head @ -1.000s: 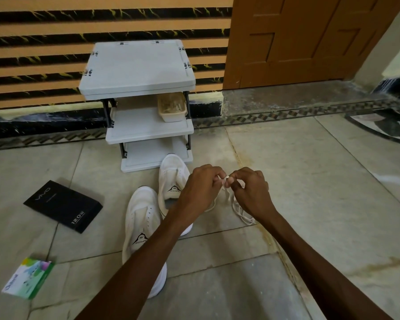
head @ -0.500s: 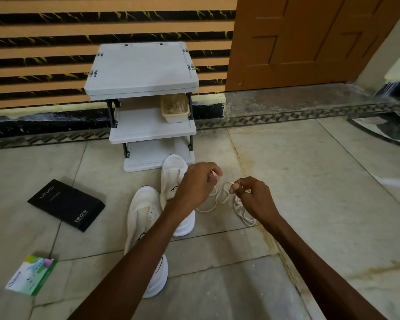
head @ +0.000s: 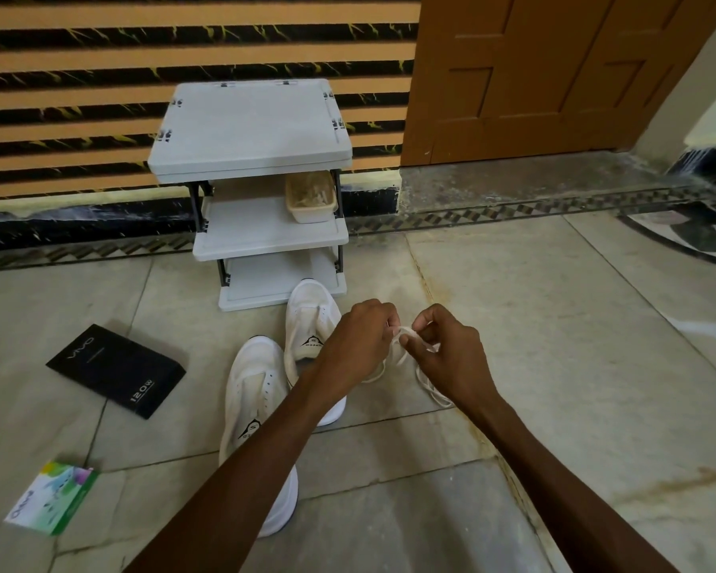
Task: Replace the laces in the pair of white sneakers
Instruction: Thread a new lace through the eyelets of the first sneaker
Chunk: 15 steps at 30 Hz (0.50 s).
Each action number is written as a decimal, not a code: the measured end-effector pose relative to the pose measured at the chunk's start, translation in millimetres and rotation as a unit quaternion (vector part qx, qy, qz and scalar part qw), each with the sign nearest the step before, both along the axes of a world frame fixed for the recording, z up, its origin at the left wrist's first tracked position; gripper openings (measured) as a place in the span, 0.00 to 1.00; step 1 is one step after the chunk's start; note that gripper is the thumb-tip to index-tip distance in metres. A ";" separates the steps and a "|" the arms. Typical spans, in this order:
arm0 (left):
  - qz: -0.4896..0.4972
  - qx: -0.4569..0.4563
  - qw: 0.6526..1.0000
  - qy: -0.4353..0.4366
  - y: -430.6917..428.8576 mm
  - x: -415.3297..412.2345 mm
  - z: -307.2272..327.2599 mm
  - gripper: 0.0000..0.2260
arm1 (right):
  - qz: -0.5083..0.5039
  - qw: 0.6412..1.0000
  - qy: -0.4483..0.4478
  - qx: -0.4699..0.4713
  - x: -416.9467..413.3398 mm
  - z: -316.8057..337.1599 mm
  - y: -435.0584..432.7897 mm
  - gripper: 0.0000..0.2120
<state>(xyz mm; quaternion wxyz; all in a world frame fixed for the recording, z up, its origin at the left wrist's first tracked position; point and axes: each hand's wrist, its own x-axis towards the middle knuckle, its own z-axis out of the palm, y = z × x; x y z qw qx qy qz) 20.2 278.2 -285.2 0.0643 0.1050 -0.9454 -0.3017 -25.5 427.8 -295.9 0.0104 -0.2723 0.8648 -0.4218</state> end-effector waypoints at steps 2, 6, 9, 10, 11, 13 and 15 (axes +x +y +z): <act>-0.007 -0.015 1.000 -0.009 0.7 0.7 -1.3 0.04 | 0.018 0.998 0.066 0.006 -0.1 1.5 0.0 0.06; -0.006 -0.022 1.000 -0.018 0.5 1.3 -2.3 0.05 | 0.045 0.985 0.156 0.060 -2.3 2.5 0.1 0.04; -0.001 -0.039 0.999 -0.018 0.5 0.7 -0.3 0.04 | 0.025 0.980 0.159 0.112 -4.6 0.9 -1.7 0.06; 0.006 -0.049 0.999 -0.013 0.6 0.8 1.0 0.04 | 0.018 0.979 0.157 0.132 -5.2 0.4 -2.3 0.07; 0.017 -0.063 0.998 -0.007 0.3 1.0 2.5 0.04 | 0.014 0.976 0.154 0.154 -5.6 -0.3 -2.7 0.07; 0.051 -0.093 0.994 0.006 -1.9 1.3 6.2 0.05 | 0.009 0.971 0.143 0.190 -5.2 -2.1 -3.2 0.08; 0.092 -0.109 0.989 0.032 -4.0 2.0 9.9 0.06 | 0.010 0.969 0.132 0.210 -3.3 -6.0 -1.2 0.07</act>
